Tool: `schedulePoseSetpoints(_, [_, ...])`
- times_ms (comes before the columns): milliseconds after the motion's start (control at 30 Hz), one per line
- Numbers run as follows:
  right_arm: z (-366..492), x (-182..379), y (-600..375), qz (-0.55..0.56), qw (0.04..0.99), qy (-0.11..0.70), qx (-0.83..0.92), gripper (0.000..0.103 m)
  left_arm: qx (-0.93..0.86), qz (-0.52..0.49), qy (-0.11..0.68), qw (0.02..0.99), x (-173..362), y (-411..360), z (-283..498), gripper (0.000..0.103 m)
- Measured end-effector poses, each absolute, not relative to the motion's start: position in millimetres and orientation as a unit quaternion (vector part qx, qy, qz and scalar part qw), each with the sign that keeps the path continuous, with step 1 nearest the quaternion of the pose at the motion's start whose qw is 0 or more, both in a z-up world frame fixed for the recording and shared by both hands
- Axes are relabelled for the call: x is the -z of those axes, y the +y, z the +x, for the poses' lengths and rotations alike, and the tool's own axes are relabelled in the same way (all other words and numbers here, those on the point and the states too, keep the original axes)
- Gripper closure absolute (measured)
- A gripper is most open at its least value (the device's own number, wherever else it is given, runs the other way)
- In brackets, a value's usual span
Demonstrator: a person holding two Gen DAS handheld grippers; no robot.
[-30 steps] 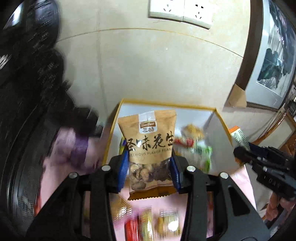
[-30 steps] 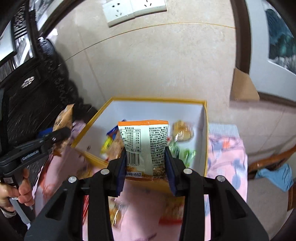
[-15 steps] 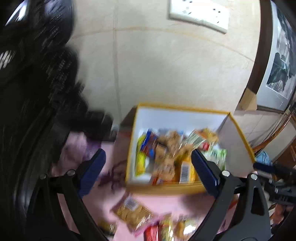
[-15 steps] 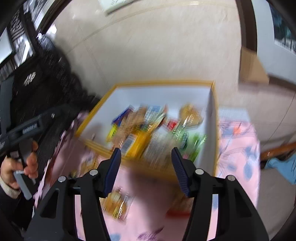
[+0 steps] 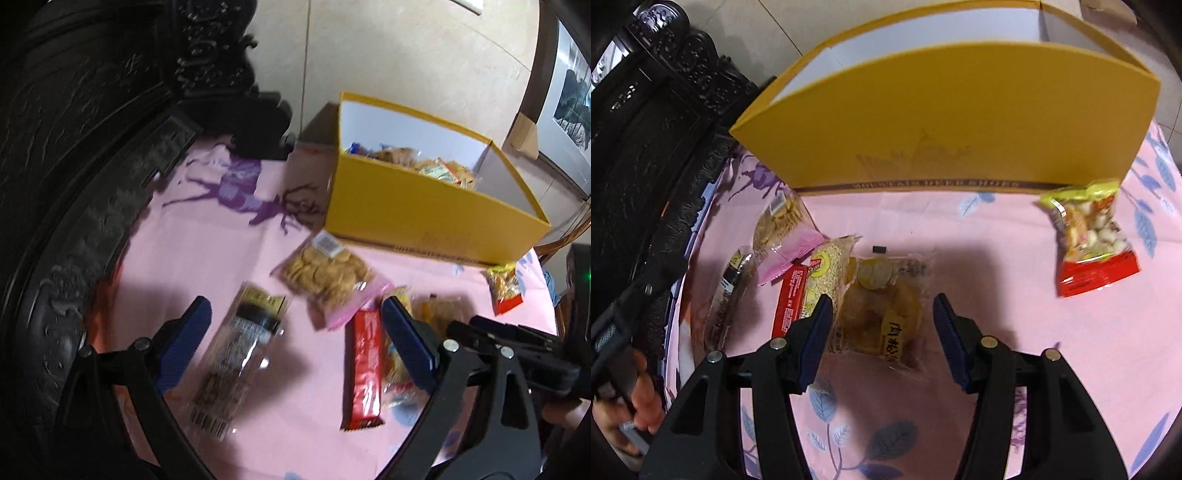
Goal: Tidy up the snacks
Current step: 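Grasp the round bun in clear wrap with the right tool while the left tool grasps the rice cracker bar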
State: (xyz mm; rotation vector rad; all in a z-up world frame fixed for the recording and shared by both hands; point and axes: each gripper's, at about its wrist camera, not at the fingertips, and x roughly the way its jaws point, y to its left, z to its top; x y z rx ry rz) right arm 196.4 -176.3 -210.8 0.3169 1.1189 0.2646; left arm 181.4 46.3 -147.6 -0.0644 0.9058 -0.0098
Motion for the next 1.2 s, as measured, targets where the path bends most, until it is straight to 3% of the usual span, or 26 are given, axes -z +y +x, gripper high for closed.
schedulePoseSetpoints(167, [201.6,223.8,-160.6,0.119,0.828,0.537,-0.108,0.044,0.006,-0.036,0.443,0.896,152.4,46.9,175.7,0.008])
schedulePoseSetpoints(433, [202.7,232.3,-141.8,0.071,0.833,0.542,-0.092,0.03,0.016,-0.026,0.446,0.895,158.0,37.8,173.3,0.008])
schedulePoseSetpoints(500, [200.3,233.9,-135.0,0.043,0.838,0.537,-0.092,0.032,0.02,-0.029,0.449,0.893,160.0,35.9,172.2,0.008])
schedulePoseSetpoints(633, [193.1,234.7,-129.3,-0.027,0.842,0.531,-0.088,0.046,0.03,-0.019,0.454,0.89,164.4,27.1,171.5,0.008])
schedulePoseSetpoints(1067, [160.4,234.2,-198.8,-0.013,0.842,0.537,-0.056,0.045,0.128,0.035,0.458,0.879,203.4,-72.2,187.0,0.008])
schedulePoseSetpoints(1167, [155.8,234.7,-201.4,-0.016,0.844,0.534,-0.053,0.045,0.125,0.027,0.481,0.868,225.4,-78.0,191.9,0.015])
schedulePoseSetpoints(1200, [156.8,234.8,-198.3,-0.019,0.845,0.532,-0.052,0.045,0.114,0.025,0.485,0.867,230.4,-76.0,193.9,0.025])
